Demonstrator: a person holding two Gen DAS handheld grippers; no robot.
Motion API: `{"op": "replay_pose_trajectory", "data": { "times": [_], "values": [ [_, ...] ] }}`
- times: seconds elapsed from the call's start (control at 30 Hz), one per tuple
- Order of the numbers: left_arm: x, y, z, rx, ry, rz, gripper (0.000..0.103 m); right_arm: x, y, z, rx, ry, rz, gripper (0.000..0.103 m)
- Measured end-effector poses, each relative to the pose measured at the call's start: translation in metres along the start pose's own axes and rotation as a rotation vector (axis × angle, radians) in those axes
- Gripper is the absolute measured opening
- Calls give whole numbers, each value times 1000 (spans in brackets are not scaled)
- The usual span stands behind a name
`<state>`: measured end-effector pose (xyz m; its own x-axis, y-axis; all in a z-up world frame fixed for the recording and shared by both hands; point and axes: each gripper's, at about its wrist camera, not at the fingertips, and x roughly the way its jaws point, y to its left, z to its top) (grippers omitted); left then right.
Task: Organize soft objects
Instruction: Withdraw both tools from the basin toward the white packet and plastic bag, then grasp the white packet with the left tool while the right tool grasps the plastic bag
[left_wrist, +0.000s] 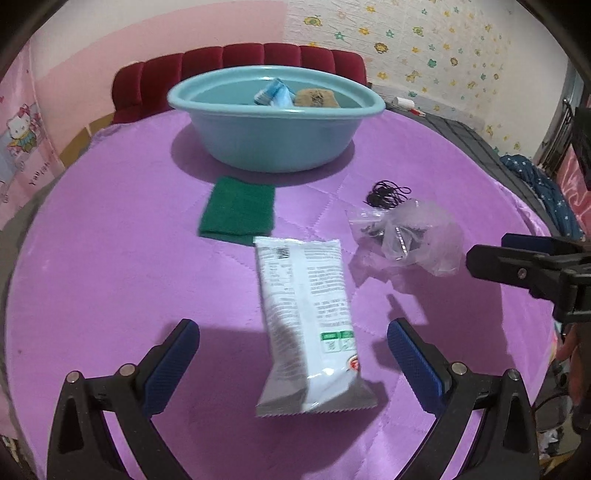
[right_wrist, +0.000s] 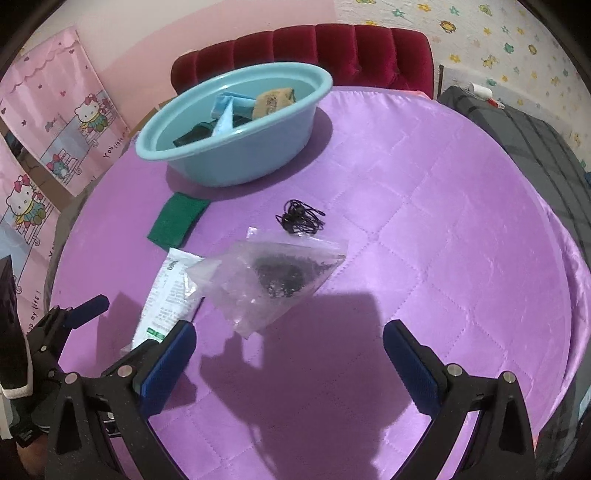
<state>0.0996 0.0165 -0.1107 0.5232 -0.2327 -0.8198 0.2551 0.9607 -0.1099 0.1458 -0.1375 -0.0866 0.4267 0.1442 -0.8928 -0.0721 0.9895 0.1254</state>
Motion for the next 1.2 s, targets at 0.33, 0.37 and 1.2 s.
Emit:
{"op": "replay_pose_trajectory", "data": {
  "times": [0.33,0.37,1.2],
  "values": [
    [23,-7,0,17,68,-13,38,6,-3,2,-2,8,1,103],
    [21,-7,-1,24,61,-19,36,7,-3,3,-5,10,2,103],
    [-17,20,-2,-72,-4,23,31,47,43,24,-138,73,-12,57]
  ]
}}
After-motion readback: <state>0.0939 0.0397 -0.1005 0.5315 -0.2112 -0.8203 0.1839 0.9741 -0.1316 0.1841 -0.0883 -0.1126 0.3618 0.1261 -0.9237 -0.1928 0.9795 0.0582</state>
